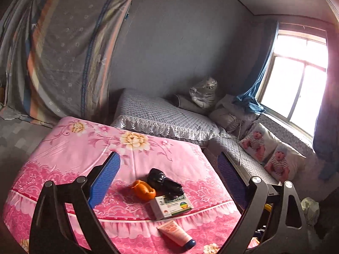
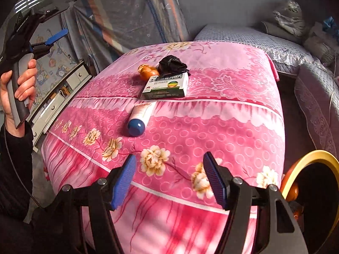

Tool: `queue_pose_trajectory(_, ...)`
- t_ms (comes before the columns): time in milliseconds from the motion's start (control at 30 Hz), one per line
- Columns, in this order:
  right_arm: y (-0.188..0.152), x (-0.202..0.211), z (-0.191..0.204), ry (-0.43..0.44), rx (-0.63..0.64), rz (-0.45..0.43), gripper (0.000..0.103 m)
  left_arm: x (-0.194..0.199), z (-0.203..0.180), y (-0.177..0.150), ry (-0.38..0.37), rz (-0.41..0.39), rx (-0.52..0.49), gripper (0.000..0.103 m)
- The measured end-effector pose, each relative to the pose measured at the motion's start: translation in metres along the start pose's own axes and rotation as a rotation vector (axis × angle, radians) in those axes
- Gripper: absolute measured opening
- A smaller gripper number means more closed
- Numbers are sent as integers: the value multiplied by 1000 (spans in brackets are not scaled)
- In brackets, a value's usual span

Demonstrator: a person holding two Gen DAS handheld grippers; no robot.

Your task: Collect trash

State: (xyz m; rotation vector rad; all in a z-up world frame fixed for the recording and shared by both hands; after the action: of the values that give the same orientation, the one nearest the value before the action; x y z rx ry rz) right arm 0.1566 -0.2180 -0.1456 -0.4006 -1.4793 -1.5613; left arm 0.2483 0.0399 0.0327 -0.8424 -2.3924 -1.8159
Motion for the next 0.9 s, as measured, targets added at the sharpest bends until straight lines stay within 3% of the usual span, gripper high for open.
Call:
queue_pose_trajectory(200, 36, -57, 47, -34, 123, 91, 62, 44, 85, 4, 122, -66, 54, 88)
queue_pose_trajectory(267, 43, -70, 49, -72, 149, 109, 62, 50, 102, 0, 161, -58, 51, 88)
queue_pose_trajectory(400, 48, -94, 54, -57, 154, 172, 62, 41, 123, -22, 185, 14, 44, 89)
queue_pose_trajectory(700, 55, -133, 48, -77, 127, 258, 54, -7, 112, -66, 151, 169, -4, 89)
queue_pose_trajectory(900, 57, -141, 45, -67, 113, 263, 39, -48, 89, -87, 151, 287, -76, 89)
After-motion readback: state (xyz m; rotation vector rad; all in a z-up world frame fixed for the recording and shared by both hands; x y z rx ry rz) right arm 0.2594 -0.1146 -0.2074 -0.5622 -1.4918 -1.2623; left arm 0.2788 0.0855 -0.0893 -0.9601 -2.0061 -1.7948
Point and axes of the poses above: each gripper's, at about its wrist camera, not at the fingertips, and x roughly against the way its jaws point, z to its left, y to its top, the point moved 6 cm from there along -x, roughly the way its jaws point, and after that the axes turned 1 degree about y, right-handed, at the moved point
